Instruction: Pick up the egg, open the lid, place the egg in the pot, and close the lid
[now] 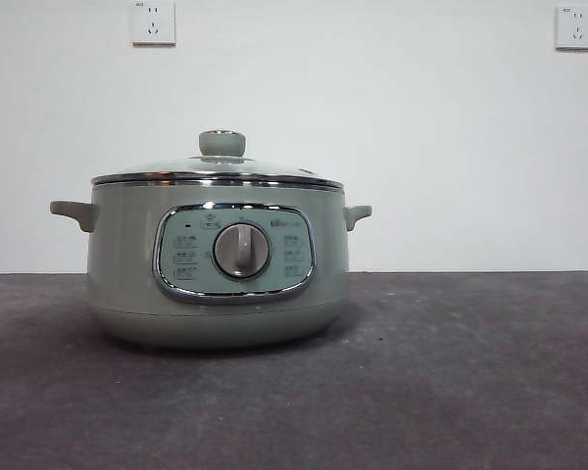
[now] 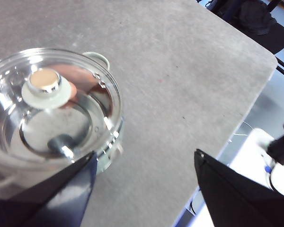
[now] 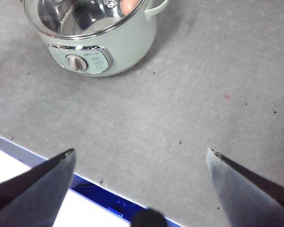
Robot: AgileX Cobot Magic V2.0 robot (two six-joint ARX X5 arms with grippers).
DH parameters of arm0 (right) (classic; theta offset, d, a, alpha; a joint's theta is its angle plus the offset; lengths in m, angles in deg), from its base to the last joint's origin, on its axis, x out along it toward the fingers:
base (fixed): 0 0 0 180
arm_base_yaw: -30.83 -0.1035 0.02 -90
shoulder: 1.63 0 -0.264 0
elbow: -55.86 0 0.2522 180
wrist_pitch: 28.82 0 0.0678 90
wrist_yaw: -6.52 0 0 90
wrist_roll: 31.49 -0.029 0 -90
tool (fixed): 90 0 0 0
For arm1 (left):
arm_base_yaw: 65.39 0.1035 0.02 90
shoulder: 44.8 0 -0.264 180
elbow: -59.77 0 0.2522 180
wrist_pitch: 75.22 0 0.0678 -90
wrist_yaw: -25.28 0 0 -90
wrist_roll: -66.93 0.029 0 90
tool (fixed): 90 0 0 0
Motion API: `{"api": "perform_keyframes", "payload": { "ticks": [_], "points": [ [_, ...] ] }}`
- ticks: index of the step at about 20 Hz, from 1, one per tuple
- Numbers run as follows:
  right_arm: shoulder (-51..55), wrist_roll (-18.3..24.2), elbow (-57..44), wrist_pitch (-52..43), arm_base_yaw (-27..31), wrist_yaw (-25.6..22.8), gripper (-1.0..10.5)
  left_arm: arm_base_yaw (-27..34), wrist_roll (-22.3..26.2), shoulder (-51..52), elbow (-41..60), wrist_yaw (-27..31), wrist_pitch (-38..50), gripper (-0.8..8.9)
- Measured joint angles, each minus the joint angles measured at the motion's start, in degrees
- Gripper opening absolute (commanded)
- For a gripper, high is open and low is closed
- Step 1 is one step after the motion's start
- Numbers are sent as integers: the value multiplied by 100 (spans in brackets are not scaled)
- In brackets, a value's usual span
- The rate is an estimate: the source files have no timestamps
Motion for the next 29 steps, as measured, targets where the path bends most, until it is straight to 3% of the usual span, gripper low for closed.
{"api": "perform_keyframes", "payload": {
  "ticks": [4, 5, 6, 7, 8, 29],
  "points": [
    [2, 0, 0, 4, 0, 2, 457, 0, 0, 22, 0, 0, -240, 340],
    [2, 0, 0, 11, 0, 0, 378, 0, 0, 0, 0, 0, -280, 337],
    [0, 0, 0, 24, 0, 2, 241, 0, 0, -22, 0, 0, -293, 258],
    [0, 0, 0, 39, 0, 0, 73, 0, 0, -37, 0, 0, -295, 92],
    [0, 4, 0, 44, 0, 2, -21, 0, 0, -48, 0, 0, -297, -28],
    [0, -50, 0, 44, 0, 0, 1, 0, 7, -118, 0, 160, -166, -4]
  ]
}}
